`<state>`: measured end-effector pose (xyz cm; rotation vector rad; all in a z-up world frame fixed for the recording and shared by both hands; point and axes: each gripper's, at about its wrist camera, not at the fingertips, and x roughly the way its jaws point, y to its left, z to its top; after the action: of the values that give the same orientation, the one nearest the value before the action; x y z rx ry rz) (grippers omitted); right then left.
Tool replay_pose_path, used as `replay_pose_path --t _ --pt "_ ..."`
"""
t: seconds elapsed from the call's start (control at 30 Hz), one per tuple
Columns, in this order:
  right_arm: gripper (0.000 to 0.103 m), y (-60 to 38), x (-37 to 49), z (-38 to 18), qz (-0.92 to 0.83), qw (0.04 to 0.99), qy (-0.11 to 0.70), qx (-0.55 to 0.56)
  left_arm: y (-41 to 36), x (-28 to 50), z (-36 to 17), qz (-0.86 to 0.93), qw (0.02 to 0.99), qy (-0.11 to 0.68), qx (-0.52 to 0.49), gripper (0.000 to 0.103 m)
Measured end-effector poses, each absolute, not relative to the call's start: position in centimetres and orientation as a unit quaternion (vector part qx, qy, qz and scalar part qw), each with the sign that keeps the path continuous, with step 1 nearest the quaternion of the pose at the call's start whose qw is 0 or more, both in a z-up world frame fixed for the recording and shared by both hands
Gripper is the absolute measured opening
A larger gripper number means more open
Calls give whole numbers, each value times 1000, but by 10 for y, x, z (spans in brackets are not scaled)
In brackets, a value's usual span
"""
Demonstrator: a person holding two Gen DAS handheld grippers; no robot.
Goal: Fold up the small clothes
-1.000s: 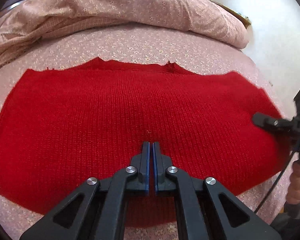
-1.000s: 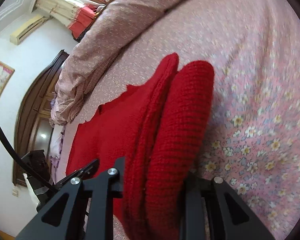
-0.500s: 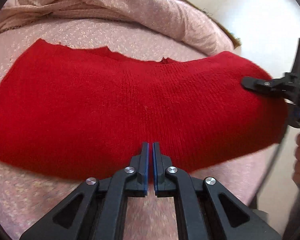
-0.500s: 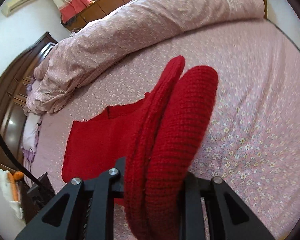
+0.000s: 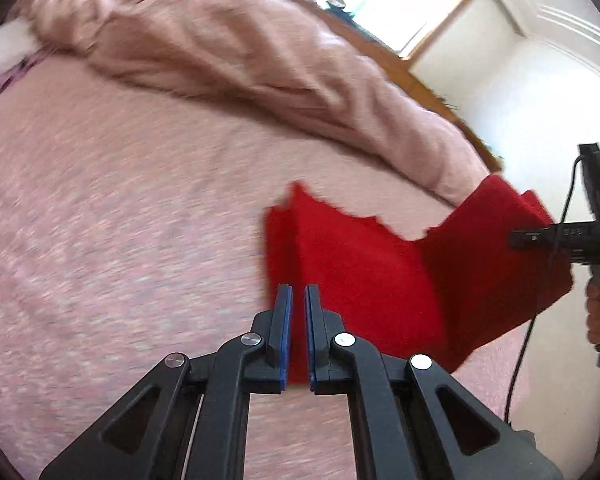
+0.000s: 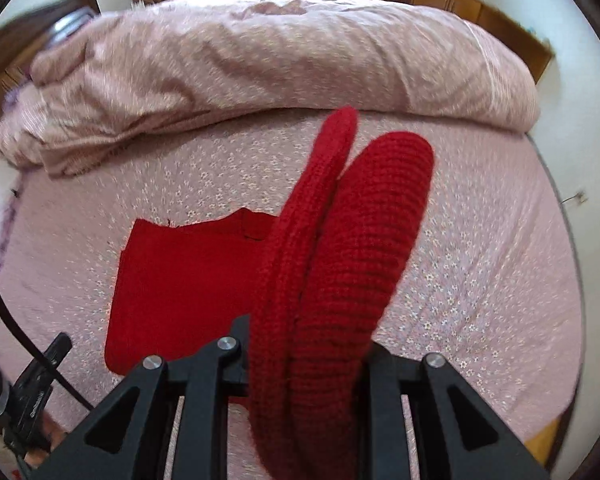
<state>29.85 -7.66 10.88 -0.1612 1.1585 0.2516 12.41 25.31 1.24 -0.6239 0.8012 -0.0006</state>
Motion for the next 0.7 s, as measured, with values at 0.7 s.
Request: replay_pose_path --t 0.7 --pt "53 91 246 35 238 806 538 -67 282 96 1 7 867 396 -303 0"
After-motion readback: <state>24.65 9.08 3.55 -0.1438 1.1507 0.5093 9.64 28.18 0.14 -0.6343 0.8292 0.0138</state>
